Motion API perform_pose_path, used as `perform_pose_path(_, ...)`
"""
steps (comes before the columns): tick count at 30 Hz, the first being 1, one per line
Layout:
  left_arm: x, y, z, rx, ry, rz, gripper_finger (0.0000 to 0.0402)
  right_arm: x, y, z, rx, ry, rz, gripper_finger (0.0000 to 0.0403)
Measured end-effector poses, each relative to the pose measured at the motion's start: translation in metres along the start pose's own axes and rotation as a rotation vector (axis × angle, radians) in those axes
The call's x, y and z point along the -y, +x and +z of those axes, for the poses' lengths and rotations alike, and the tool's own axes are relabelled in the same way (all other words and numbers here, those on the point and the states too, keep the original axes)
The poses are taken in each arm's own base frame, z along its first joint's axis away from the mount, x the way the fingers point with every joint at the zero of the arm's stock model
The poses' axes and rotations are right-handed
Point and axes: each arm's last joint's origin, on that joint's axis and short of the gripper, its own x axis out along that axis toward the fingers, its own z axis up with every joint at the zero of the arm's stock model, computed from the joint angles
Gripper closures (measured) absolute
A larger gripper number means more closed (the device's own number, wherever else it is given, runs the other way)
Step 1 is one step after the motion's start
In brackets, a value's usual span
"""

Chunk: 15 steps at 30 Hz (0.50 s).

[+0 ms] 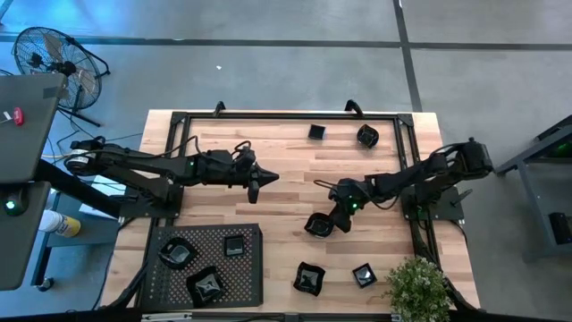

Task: Pick & Place Mini shaped plates
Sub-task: Stack the leaf-shaped plate on top of the leaf-shaped plate on the shelf

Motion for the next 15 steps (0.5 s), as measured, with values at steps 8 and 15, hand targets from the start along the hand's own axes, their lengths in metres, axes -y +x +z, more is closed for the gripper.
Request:
perform_pose_path(8,-0.0011,0.0,-0.0012,-0.008,-0.094,0.018,0.0401,-0.0009,0.0,-0.0001,-0.01,0.011,0.024,0.0394)
perform_pose_path(15,-0.0076,-0.0007,-0.0089,-0.068,-0.118,0.112,0.04,-0.0003,-0.0021,0.0023,0.005,0.024,0.017,0.0399)
